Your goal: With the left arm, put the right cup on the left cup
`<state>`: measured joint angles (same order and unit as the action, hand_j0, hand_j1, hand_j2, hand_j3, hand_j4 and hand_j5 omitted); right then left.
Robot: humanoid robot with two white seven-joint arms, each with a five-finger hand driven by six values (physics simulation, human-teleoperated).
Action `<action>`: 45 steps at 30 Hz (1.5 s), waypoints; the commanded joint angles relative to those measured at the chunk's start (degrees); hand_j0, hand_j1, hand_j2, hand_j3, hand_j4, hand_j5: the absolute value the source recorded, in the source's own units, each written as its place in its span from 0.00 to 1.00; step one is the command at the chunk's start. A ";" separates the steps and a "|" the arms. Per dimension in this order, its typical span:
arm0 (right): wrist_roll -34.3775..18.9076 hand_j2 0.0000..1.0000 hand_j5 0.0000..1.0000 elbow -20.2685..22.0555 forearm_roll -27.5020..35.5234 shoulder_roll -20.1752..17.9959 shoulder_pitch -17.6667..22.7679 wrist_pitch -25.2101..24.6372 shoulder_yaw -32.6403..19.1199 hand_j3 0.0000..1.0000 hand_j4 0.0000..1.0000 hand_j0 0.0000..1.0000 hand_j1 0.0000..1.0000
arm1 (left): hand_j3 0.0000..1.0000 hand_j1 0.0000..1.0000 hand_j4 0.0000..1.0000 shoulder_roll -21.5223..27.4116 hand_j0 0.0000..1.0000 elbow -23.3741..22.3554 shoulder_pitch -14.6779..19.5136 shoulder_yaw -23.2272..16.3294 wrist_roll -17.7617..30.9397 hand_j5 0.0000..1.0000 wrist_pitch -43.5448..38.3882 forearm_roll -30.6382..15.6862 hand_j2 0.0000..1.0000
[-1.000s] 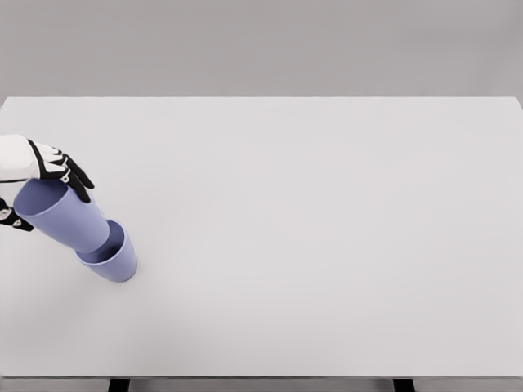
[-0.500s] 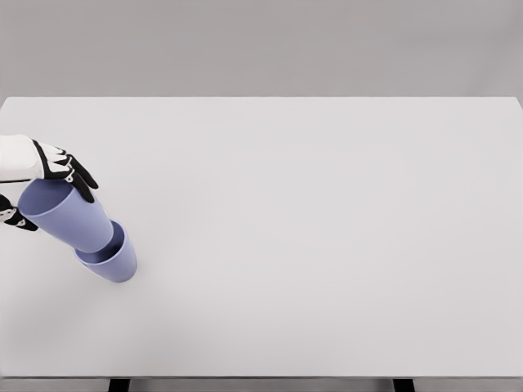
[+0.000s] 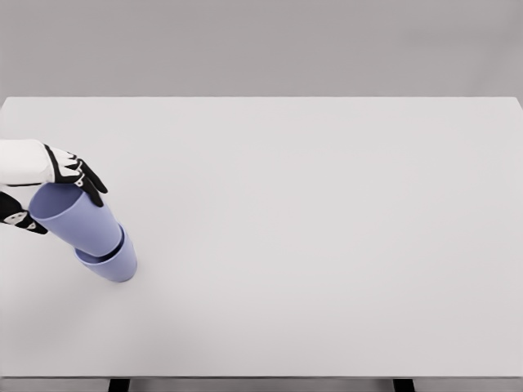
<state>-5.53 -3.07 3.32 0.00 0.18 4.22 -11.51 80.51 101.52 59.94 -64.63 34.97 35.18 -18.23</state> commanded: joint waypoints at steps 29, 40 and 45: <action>-0.01 1.00 1.00 0.00 0.02 0.00 0.00 -0.08 0.00 1.00 1.00 1.00 1.00 | 0.65 0.65 0.65 -0.26 0.65 -1.50 -1.50 0.56 0.03 0.65 -0.18 0.21 0.65; -0.01 1.00 1.00 0.00 0.02 0.00 0.00 0.00 0.00 1.00 1.00 1.00 1.00 | 0.65 0.65 0.65 -0.70 0.65 -1.94 -1.59 0.21 0.03 0.65 -0.18 0.38 0.65; -0.01 1.00 1.00 0.00 0.01 0.00 0.00 -0.08 0.00 1.00 1.00 1.00 1.00 | 0.65 0.65 0.65 -0.70 0.65 -2.30 -1.59 0.21 0.03 0.65 -0.18 0.38 0.65</action>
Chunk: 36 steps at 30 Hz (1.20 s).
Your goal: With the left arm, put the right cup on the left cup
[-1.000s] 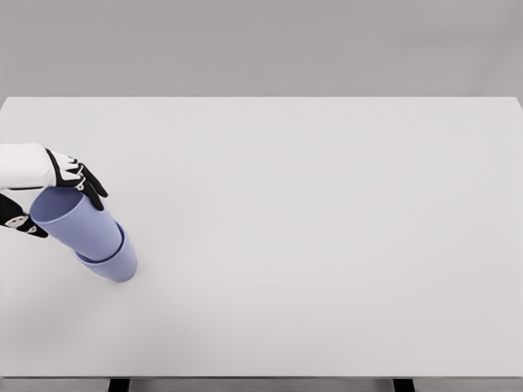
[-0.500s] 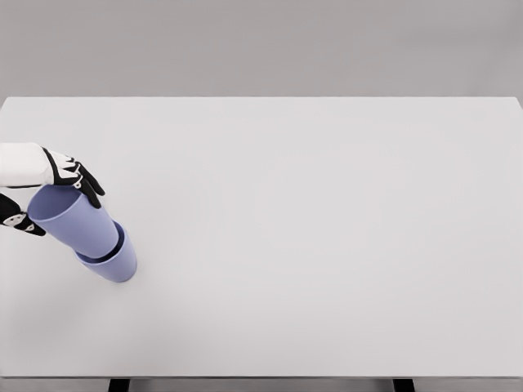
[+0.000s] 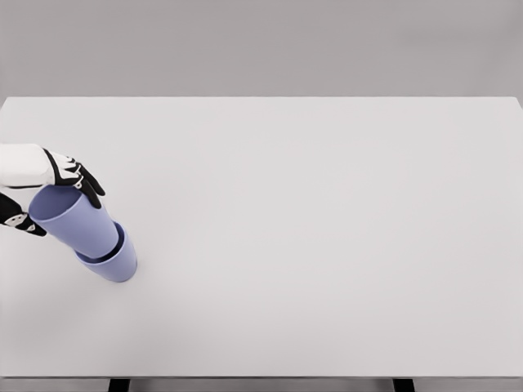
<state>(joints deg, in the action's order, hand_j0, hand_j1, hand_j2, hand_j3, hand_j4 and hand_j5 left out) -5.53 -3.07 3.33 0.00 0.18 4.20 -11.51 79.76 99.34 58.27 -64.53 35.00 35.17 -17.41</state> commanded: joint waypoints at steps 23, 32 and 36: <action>-0.01 1.00 1.00 0.00 0.01 0.00 0.00 0.02 0.00 1.00 1.00 1.00 1.00 | 0.66 0.66 0.66 -0.93 0.66 -0.73 -1.06 0.54 0.00 0.66 -0.17 0.18 0.66; -0.01 1.00 1.00 0.00 -0.07 0.00 0.00 0.02 0.00 1.00 1.00 1.00 1.00 | 0.66 0.66 0.66 -1.45 0.66 -0.64 -1.15 0.54 0.00 0.66 -0.17 0.27 0.66; -0.01 1.00 1.00 0.00 -0.07 0.00 0.00 0.02 0.00 1.00 1.00 1.00 1.00 | 0.66 0.66 0.66 -1.54 0.66 -0.64 -1.15 0.45 0.00 0.66 -0.17 0.27 0.66</action>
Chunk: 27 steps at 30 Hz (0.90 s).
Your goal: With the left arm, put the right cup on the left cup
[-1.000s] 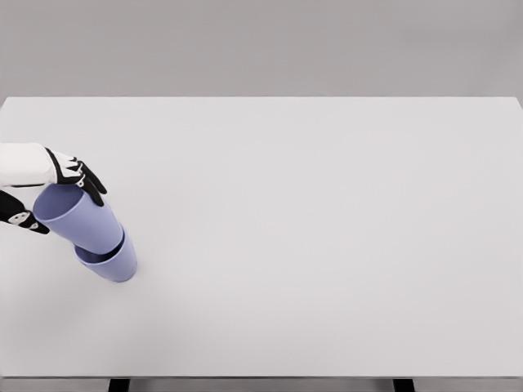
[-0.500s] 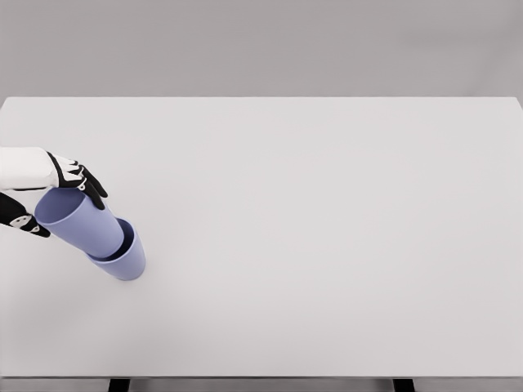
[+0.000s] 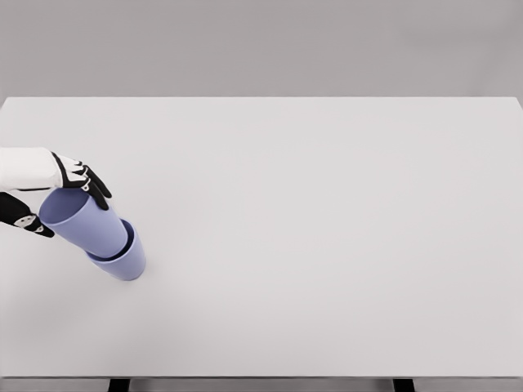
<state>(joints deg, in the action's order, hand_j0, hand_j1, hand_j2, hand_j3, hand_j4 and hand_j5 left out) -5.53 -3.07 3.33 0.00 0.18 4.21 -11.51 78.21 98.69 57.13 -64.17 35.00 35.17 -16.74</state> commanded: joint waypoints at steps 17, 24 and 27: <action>-0.01 1.00 1.00 0.00 0.01 0.00 0.00 0.00 0.00 1.00 1.00 1.00 1.00 | 0.68 0.68 0.68 -0.78 0.68 -0.16 -0.09 -0.17 0.00 0.68 -0.17 -0.22 0.68; -0.01 1.00 1.00 0.00 0.01 0.00 0.00 0.00 0.00 1.00 1.00 1.00 1.00 | 0.74 0.74 0.74 -0.69 0.74 -0.16 -0.79 0.01 0.00 0.74 -0.17 -0.22 0.74; -0.01 1.00 1.00 0.00 0.01 0.00 0.00 0.00 0.00 1.00 1.00 1.00 1.00 | 0.75 0.75 0.75 -0.78 0.75 -0.16 -0.79 0.09 0.00 0.75 -0.17 -0.22 0.75</action>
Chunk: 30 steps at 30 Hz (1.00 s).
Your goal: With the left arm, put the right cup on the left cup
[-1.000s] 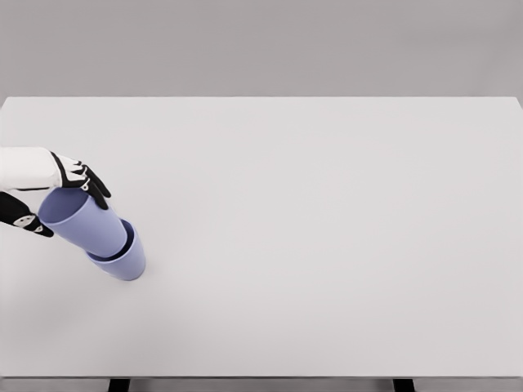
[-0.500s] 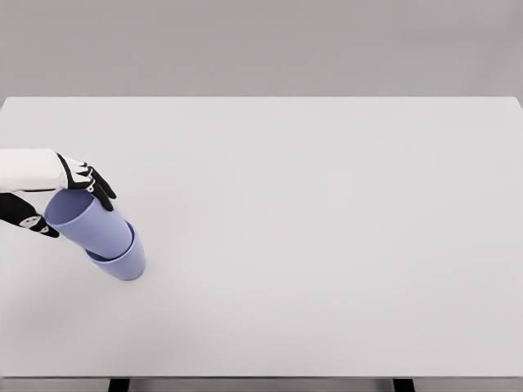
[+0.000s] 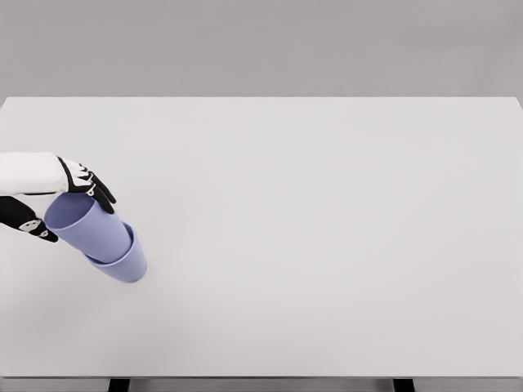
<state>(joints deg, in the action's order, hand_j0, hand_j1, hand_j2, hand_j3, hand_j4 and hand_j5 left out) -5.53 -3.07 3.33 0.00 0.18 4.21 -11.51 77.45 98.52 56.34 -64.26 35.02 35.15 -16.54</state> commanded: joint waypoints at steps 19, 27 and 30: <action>-0.01 1.00 1.00 0.00 0.01 0.00 0.00 0.00 0.00 1.00 1.00 1.00 1.00 | 0.82 0.82 0.82 -0.02 0.82 0.09 -0.09 0.19 -0.02 0.82 -0.15 -0.34 0.82; -0.01 1.00 1.00 0.00 0.01 0.00 0.00 0.00 0.00 1.00 1.00 1.00 1.00 | 0.84 0.84 0.84 -0.02 0.84 0.09 -0.09 0.19 -0.02 0.84 -0.15 -0.34 0.84; -0.01 1.00 1.00 0.00 0.01 0.00 0.00 0.00 0.00 1.00 1.00 1.00 1.00 | 0.85 0.85 0.85 -0.02 0.85 0.09 -0.09 0.19 -0.02 0.85 -0.15 -0.34 0.85</action>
<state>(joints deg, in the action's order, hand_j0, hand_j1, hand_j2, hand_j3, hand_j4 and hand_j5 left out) -5.53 -3.07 3.33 0.00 0.18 4.21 -11.51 77.39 98.61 56.25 -64.18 35.02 35.15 -16.47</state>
